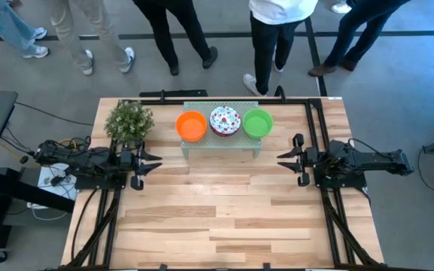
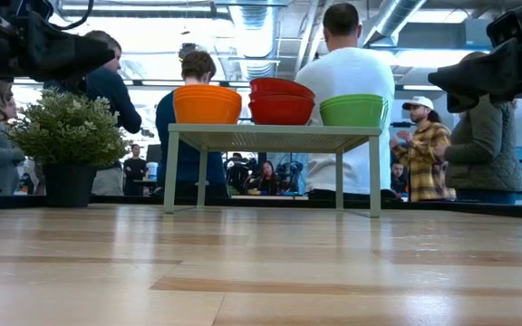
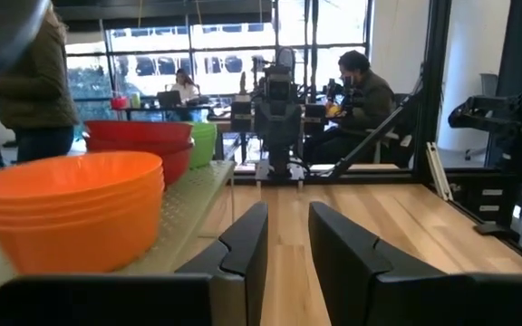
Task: Pick & Place Mini bowls
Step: Return to Home Position
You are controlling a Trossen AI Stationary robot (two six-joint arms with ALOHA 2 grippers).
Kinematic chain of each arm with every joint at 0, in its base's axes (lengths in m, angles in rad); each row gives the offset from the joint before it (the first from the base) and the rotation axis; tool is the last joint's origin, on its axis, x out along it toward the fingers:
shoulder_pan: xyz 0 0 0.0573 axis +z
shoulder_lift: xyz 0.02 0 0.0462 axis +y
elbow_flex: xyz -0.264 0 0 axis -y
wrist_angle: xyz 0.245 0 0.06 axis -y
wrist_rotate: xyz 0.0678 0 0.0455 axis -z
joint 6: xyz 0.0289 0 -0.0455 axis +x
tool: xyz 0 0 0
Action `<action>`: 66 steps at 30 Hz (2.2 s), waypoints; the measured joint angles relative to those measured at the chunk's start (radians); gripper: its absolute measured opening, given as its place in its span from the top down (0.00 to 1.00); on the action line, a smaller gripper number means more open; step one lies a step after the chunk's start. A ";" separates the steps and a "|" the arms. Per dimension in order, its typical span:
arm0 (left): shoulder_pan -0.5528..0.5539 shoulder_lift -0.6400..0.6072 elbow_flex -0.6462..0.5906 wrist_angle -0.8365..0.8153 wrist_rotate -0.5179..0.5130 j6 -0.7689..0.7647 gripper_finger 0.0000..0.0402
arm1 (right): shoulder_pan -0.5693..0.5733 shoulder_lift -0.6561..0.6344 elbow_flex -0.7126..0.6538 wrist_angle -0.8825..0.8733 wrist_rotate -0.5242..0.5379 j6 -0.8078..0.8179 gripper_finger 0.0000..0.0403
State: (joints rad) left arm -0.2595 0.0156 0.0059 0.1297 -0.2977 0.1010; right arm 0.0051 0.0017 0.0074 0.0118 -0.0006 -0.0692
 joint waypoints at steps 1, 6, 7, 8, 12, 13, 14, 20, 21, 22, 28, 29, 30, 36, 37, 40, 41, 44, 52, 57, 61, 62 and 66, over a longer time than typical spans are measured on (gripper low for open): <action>0.000 0.006 0.000 0.000 0.000 -0.009 0.79 | 0.000 0.000 0.000 0.000 0.000 0.000 0.77; 0.000 0.046 0.000 0.001 0.000 -0.033 0.79 | 0.000 0.000 0.000 0.000 0.000 0.000 0.77; 0.000 0.054 0.000 0.001 0.000 -0.032 0.79 | 0.000 0.000 0.000 0.000 0.000 0.000 0.77; 0.000 0.063 0.000 0.001 0.000 -0.032 0.79 | 0.000 0.000 0.000 0.000 0.000 0.000 0.77; 0.000 0.094 0.000 0.005 0.000 -0.032 0.79 | 0.000 0.000 0.000 0.000 0.000 0.000 0.77; 0.000 0.101 0.000 0.006 0.000 -0.032 0.79 | 0.000 0.000 0.000 0.000 0.000 0.000 0.77; 0.000 0.109 0.000 0.006 0.000 -0.032 0.79 | 0.000 0.000 0.000 0.000 0.000 0.000 0.77; 0.000 0.142 0.000 0.007 0.000 -0.032 0.79 | 0.000 0.000 -0.001 -0.001 0.000 0.000 0.77; 0.000 0.145 0.000 0.008 0.000 -0.032 0.79 | 0.000 0.000 -0.001 -0.001 0.000 0.000 0.77; 0.000 0.147 0.000 0.009 0.000 -0.032 0.79 | 0.000 0.000 -0.001 -0.001 0.000 0.000 0.77; 0.000 0.148 0.000 0.022 0.000 -0.035 0.79 | 0.000 0.000 -0.001 -0.001 0.000 0.000 0.77; 0.000 0.148 0.000 0.027 0.000 -0.036 0.79 | 0.000 0.000 -0.001 -0.001 0.000 0.000 0.77; 0.000 0.148 0.000 0.033 0.000 -0.037 0.79 | 0.000 0.000 -0.001 -0.001 0.000 0.000 0.77; 0.000 0.148 0.000 0.054 0.000 -0.033 0.79 | 0.000 0.000 -0.001 -0.001 0.000 0.000 0.77; 0.000 0.148 0.000 0.055 0.000 -0.033 0.79 | 0.000 0.000 -0.001 -0.001 0.000 0.000 0.77; 0.000 0.148 0.000 0.055 0.000 -0.032 0.79 | 0.000 0.000 -0.001 -0.001 0.000 0.000 0.77; 0.000 0.148 0.000 0.055 0.000 -0.032 0.79 | 0.000 0.000 -0.001 -0.001 0.000 0.000 0.77; 0.000 0.148 0.000 0.055 0.000 -0.032 0.79 | 0.000 0.000 -0.001 -0.001 0.000 0.000 0.77; 0.000 0.148 0.000 0.059 0.000 -0.031 0.79 | 0.000 0.000 -0.001 -0.001 0.000 0.000 0.77; -0.001 0.148 0.000 0.059 0.000 -0.031 0.79 | 0.000 0.000 -0.001 -0.001 0.000 0.000 0.77; 0.000 0.148 0.000 0.059 0.000 -0.031 0.79 | 0.000 0.000 -0.001 -0.001 0.000 0.000 0.77; -0.001 0.148 0.000 0.059 0.000 -0.031 0.79 | 0.000 0.000 -0.001 -0.001 0.000 0.000 0.77; -0.001 0.148 0.000 0.060 0.000 -0.031 0.79 | 0.000 0.000 -0.001 -0.001 0.000 0.000 0.77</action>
State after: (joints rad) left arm -0.2601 0.1638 0.0059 0.1894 -0.2982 0.0696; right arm 0.0051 0.0017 0.0063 0.0105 -0.0002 -0.0696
